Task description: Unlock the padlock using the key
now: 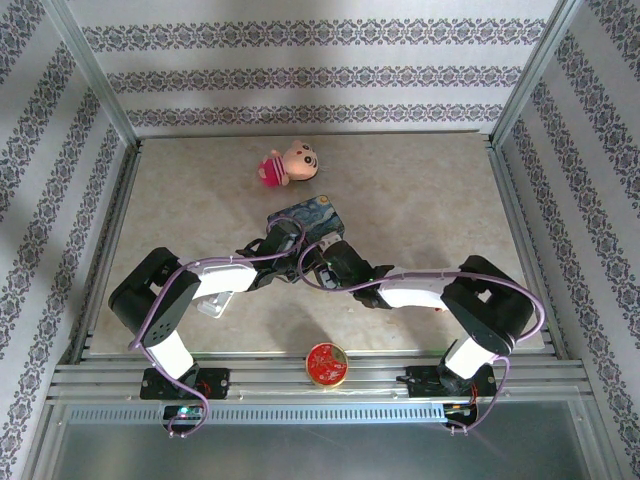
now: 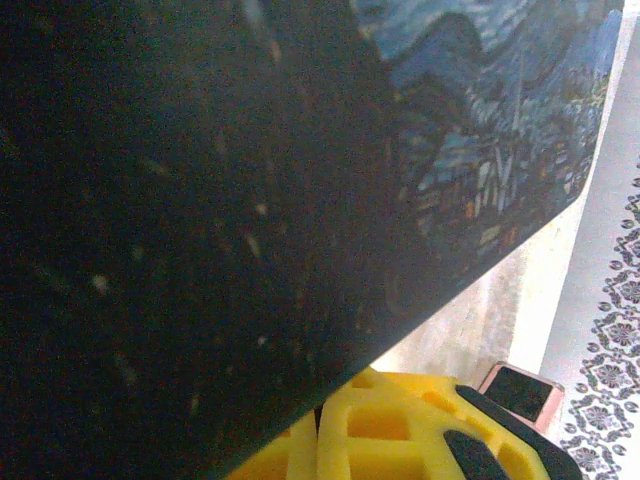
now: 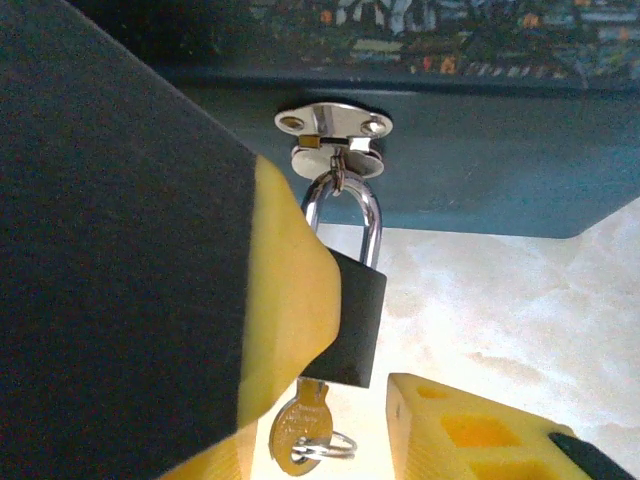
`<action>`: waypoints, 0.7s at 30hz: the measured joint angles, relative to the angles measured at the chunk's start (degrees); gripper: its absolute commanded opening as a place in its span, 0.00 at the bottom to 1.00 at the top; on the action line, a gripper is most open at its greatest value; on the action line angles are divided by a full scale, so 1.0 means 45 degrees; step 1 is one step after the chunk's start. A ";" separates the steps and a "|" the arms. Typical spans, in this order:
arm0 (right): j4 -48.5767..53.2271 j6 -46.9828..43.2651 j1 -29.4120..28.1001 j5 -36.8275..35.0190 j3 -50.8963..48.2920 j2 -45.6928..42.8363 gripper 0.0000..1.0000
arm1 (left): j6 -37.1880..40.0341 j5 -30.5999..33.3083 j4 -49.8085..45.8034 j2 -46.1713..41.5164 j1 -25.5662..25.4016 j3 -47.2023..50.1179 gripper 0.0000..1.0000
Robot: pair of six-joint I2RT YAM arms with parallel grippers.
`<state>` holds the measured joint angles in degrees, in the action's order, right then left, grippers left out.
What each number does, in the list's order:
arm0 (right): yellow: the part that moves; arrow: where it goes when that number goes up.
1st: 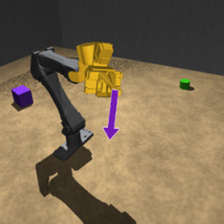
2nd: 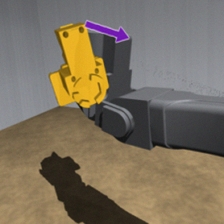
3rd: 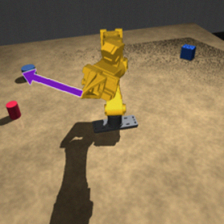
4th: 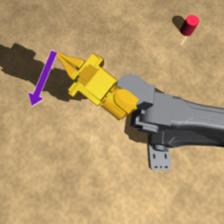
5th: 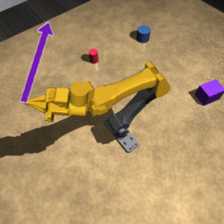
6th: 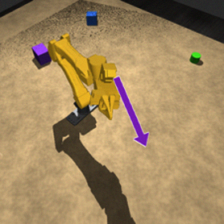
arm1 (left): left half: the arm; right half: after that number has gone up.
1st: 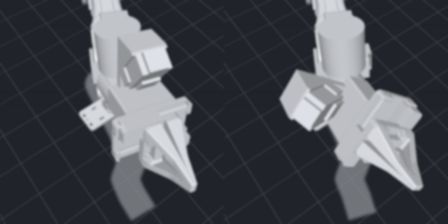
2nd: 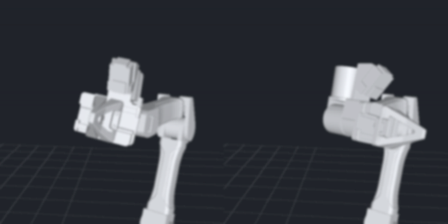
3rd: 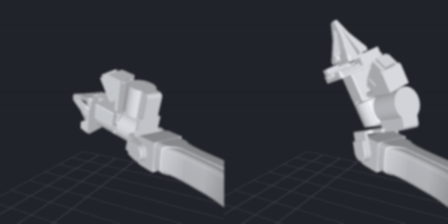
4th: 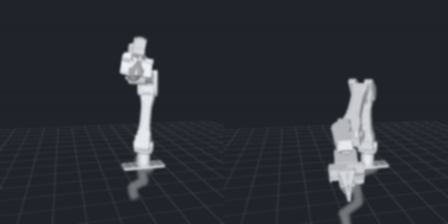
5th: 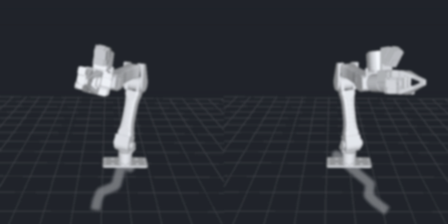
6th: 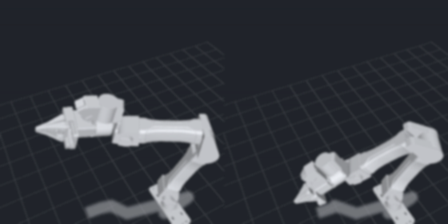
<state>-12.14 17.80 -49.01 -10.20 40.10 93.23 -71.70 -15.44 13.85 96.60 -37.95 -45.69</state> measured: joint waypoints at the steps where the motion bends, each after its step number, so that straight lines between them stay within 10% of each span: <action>1: 0.0000 -0.0019 0.0000 -0.0029 0.0049 0.0102 0.34 | -0.0024 -0.0049 0.0005 0.0000 0.0024 0.0000 0.00; 21: -0.0787 0.0112 0.1394 0.2671 -0.0155 0.0316 0.00 | -0.0267 -0.0185 0.0228 0.0000 0.0049 -0.0019 0.00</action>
<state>-15.68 18.31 -42.74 1.83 39.40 94.65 -72.90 -16.27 14.87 96.60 -37.74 -45.78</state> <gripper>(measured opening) 0.133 0.045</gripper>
